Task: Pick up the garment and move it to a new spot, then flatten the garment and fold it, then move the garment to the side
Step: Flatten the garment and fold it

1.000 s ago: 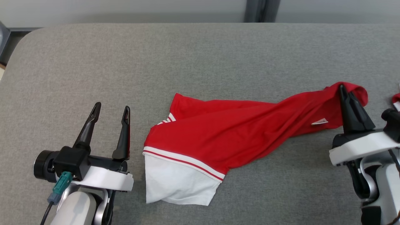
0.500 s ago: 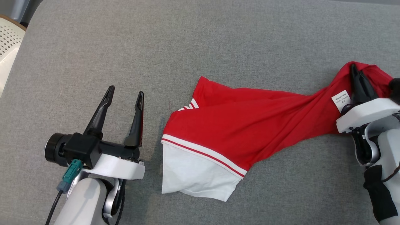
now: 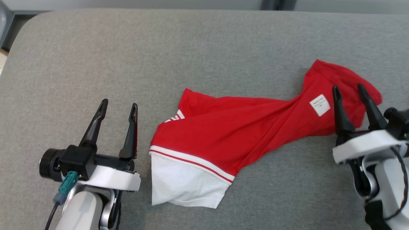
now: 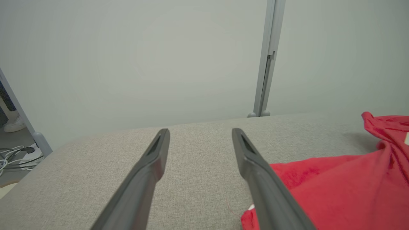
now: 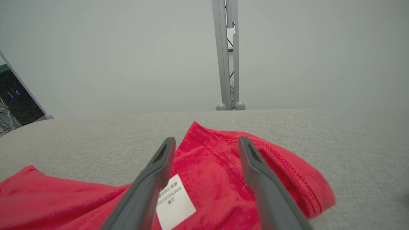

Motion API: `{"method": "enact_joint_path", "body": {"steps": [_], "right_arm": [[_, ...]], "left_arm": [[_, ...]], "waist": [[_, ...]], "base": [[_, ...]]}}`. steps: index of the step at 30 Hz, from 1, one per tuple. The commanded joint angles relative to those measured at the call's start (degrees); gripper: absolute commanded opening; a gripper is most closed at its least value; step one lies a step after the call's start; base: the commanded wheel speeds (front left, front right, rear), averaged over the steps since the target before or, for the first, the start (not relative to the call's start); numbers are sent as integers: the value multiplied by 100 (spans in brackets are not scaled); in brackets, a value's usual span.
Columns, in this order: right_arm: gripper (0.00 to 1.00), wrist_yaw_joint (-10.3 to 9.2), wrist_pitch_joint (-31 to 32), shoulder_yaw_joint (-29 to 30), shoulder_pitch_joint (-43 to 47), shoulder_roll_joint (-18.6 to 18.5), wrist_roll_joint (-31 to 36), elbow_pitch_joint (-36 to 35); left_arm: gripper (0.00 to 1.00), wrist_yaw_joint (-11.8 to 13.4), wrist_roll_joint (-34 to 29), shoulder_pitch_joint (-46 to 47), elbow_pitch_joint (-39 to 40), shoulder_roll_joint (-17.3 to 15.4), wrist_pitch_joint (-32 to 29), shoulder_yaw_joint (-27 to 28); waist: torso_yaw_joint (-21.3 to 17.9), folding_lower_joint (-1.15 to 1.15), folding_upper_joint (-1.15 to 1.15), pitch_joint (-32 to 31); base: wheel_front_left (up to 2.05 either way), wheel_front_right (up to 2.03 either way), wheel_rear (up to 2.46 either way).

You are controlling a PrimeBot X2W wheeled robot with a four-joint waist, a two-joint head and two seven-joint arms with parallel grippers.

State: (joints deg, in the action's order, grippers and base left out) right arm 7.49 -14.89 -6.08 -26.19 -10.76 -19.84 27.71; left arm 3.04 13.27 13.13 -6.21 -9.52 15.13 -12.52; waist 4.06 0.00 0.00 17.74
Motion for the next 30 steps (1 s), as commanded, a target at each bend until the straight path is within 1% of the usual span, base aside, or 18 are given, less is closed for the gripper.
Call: {"method": "enact_joint_path", "body": {"steps": [1,7,13,21,30], "right_arm": [[100,1,-38,45,195,7,93,-241],[100,1,-36,275,1076,164,458,-1246],[100,1,248,405,1823,292,686,-1873],[100,1,594,551,2454,447,797,-2412],[100,1,750,614,2630,535,822,-2692]], "left_arm": [[100,1,-26,-83,-3,-28,-1,55],[100,68,-61,-413,-12,-70,-2,221],[100,164,-42,-863,-62,-81,-2,324],[100,222,23,-1309,-121,-55,-2,323],[100,219,43,-1364,-135,-76,-17,252]], "waist": [[-154,0,0,-156],[-374,0,0,-496],[-496,0,0,-896],[-523,0,0,-1195],[-508,0,0,-1265]], "base": [[0,0,0],[0,0,0],[0,0,0],[0,0,0],[0,0,0]]}}
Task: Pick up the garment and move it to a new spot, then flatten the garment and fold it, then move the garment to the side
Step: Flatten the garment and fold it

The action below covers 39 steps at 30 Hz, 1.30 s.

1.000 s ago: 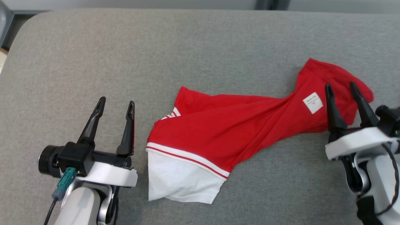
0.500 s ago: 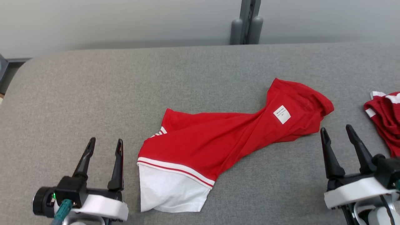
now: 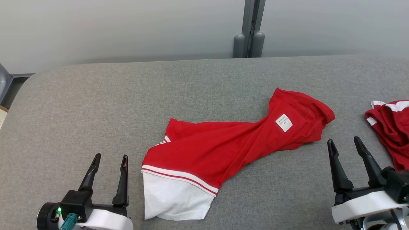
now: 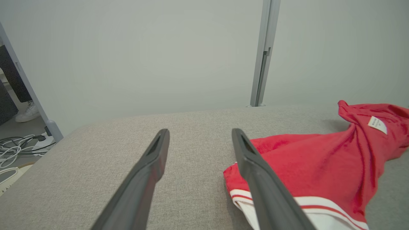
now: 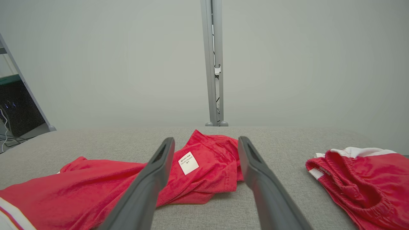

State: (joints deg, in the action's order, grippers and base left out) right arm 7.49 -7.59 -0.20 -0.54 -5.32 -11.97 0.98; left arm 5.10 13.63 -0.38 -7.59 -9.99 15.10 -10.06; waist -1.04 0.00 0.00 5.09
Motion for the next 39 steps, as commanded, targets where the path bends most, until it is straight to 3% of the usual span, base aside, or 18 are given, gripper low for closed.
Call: {"method": "enact_joint_path", "body": {"steps": [1,11,24,25,26,39], "right_arm": [[100,1,28,29,72,-3,34,-32],[100,1,48,25,136,34,23,-26],[100,1,9,-7,119,66,-60,94],[100,1,2,1,114,65,-70,101],[100,1,-7,18,109,69,-88,108],[100,1,-56,407,-280,-110,-229,650]], "left_arm": [[100,15,7,-12,6,-30,-20,-5],[100,-121,111,-322,-34,38,-290,-284],[100,-609,568,-532,-588,220,-1023,-759],[69,-619,584,-512,-591,215,-1034,-761],[0,-659,625,-504,-619,208,-1065,-768],[0,-647,626,-228,-550,122,-955,-763]], "waist": [[3,0,0,-3],[33,0,0,-74],[54,0,0,-19],[51,0,0,-13],[50,0,0,-5],[181,0,0,173]], "base": [[0,0,0],[0,0,0],[0,0,0],[0,0,0],[0,0,0],[0,0,0]]}}
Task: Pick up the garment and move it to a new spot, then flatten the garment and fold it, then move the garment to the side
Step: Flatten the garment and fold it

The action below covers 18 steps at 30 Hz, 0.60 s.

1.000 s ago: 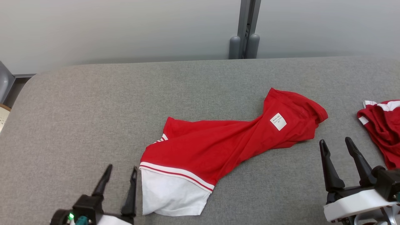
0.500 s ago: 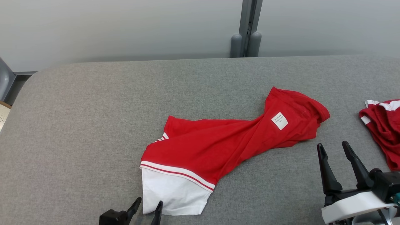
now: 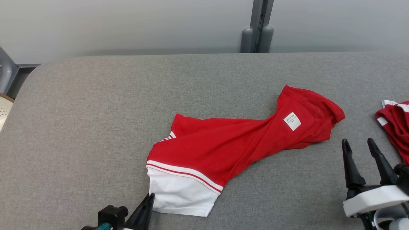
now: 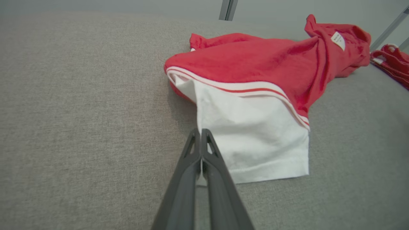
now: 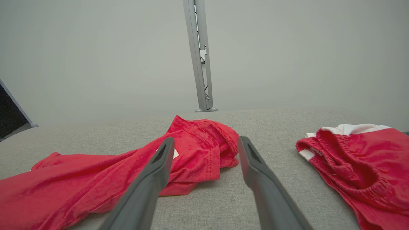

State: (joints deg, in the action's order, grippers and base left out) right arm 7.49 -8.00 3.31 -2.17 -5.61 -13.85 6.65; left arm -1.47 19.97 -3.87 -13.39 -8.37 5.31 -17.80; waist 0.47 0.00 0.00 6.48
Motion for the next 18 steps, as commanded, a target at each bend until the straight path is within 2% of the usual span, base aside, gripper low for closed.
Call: {"method": "enact_joint_path", "body": {"steps": [1,12,18], "right_arm": [[100,1,-14,86,-199,-127,-73,183],[100,1,148,-400,-1503,-734,-589,1607],[100,1,221,-940,-2181,-1042,-988,2505]], "left_arm": [[0,12,-17,156,50,-44,33,6],[0,-3,-67,529,100,-58,132,-27],[0,-41,-90,756,36,-14,250,-80]], "waist": [[53,0,0,63],[289,0,0,523],[446,0,0,758]], "base": [[0,0,0],[0,0,0],[0,0,0]]}}
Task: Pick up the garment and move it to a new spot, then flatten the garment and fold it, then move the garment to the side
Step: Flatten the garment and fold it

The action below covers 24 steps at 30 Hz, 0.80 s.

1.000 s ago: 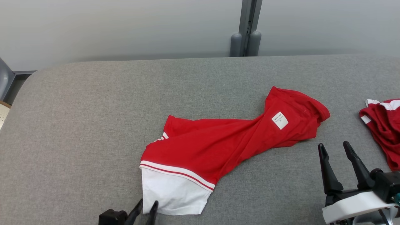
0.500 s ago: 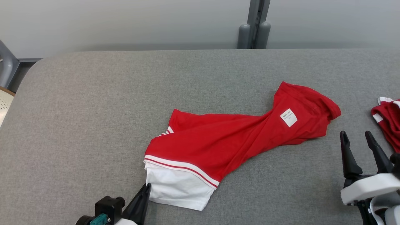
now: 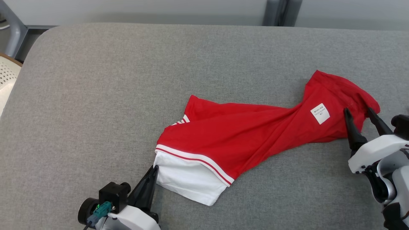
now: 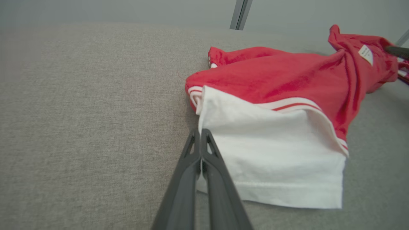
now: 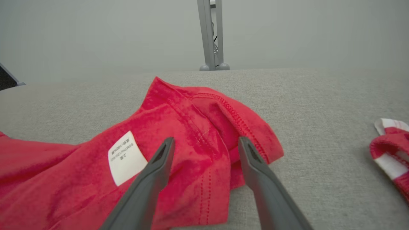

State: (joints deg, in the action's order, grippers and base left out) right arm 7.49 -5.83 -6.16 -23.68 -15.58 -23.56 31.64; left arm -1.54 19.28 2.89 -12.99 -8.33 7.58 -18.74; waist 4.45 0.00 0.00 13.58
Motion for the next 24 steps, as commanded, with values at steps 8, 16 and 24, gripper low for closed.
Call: {"method": "enact_joint_path", "body": {"steps": [8,16,24], "right_arm": [[58,1,-104,-667,-570,-268,-605,734],[0,1,-194,-1256,-676,-496,-1173,794],[0,1,-729,-1312,-372,-688,-1521,31]], "left_arm": [[0,-24,-13,231,-132,34,188,-34],[0,71,-29,270,-156,31,363,-8],[0,273,-59,376,183,-139,581,283]], "waist": [[122,0,0,129],[89,0,0,111],[-118,0,0,-82]], "base": [[0,0,0],[0,0,0],[0,0,0]]}}
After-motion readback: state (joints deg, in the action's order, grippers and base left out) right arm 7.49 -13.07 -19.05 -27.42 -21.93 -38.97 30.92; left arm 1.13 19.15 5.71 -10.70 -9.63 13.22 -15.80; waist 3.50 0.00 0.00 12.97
